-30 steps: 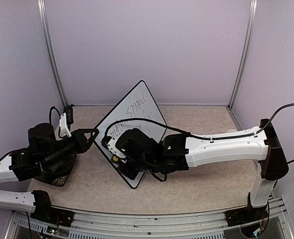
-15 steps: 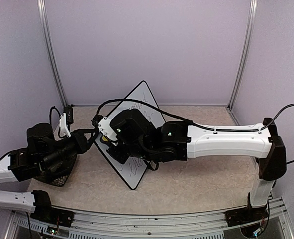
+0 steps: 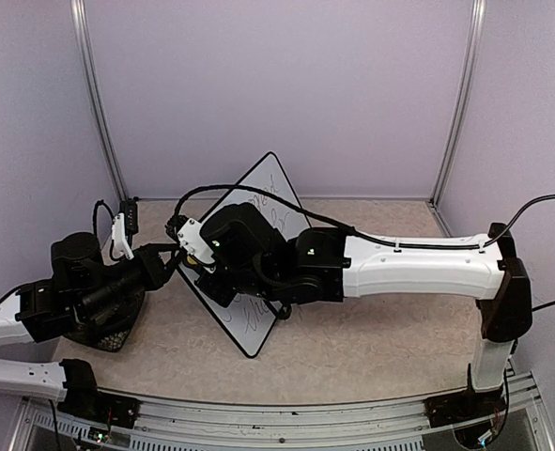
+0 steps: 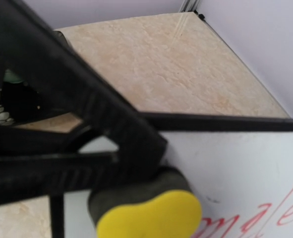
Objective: Erase the whiteboard
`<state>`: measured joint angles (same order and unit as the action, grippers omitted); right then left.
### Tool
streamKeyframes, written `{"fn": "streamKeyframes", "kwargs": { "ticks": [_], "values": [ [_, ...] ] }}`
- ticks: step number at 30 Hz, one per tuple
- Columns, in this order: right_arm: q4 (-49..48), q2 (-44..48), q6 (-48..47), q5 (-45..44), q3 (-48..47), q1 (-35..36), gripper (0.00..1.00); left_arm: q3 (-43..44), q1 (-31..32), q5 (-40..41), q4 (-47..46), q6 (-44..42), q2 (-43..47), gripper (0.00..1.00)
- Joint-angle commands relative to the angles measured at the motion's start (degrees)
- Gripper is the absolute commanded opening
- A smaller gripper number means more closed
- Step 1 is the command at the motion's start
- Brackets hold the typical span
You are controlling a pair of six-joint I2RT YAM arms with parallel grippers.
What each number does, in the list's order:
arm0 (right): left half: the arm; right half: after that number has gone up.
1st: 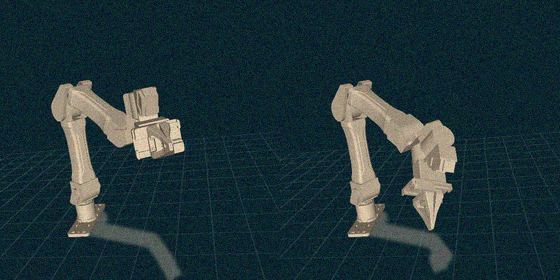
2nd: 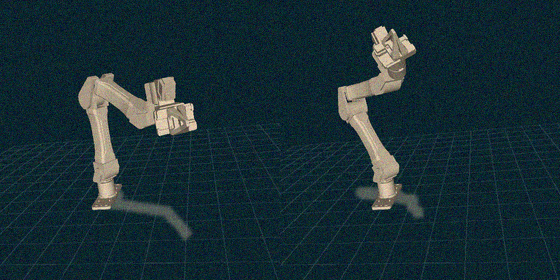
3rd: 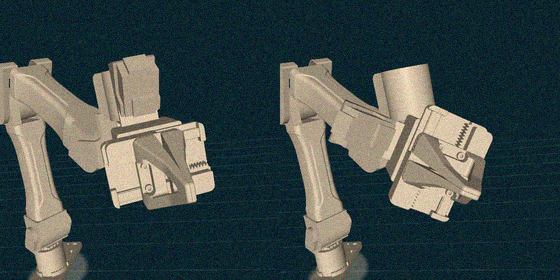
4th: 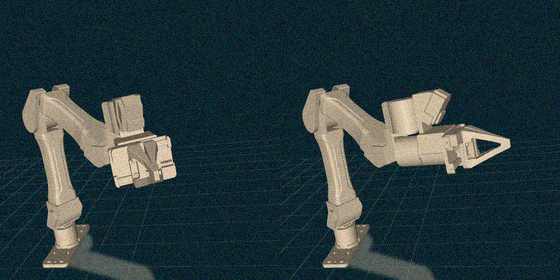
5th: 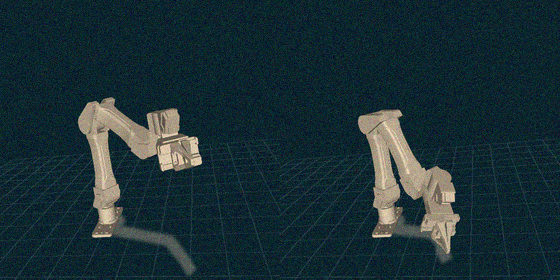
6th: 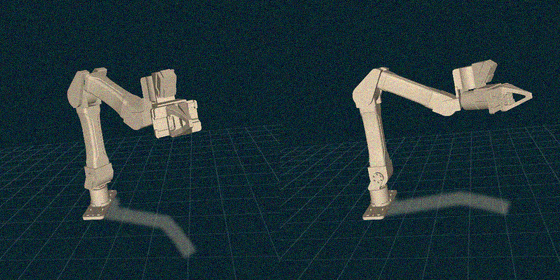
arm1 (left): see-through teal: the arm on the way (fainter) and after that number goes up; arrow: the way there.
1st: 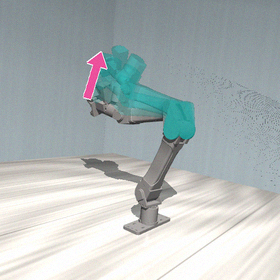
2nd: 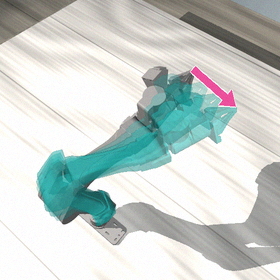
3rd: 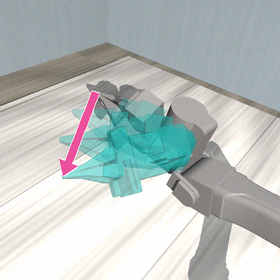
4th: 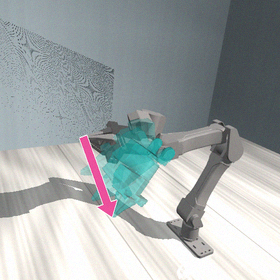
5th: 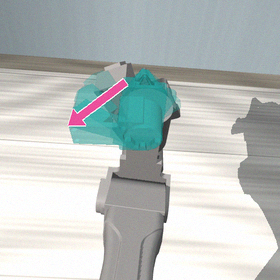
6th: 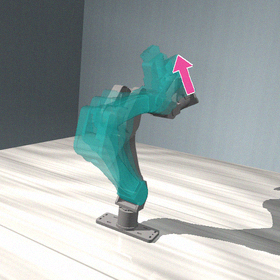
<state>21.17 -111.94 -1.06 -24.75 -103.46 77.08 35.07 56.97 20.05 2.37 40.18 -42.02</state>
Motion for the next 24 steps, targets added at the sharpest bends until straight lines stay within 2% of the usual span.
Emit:
{"fn": "streamKeyframes", "kwargs": {
  "ticks": [1,11,19,24],
  "values": [
    [1.2,-2.2,0.0,-0.5,-1.2,-0.7,0.0,1.6,0.6,-2.6,-6.1,2.3,0.9,0.0],
    [0.6,-0.6,1.1,4.4,1.2,-6.8,0.0,1.5,0.5,-3.0,-6.2,2.3,0.9,0.0],
    [0.5,-0.1,0.6,8.5,3.8,-7.1,0.0,1.1,0.6,-3.1,-6.6,2.3,0.6,0.0],
    [0.6,1.1,1.6,8.2,7.3,-7.1,0.0,1.4,0.6,-3.1,-6.5,2.1,0.5,0.0]
  ]
}}
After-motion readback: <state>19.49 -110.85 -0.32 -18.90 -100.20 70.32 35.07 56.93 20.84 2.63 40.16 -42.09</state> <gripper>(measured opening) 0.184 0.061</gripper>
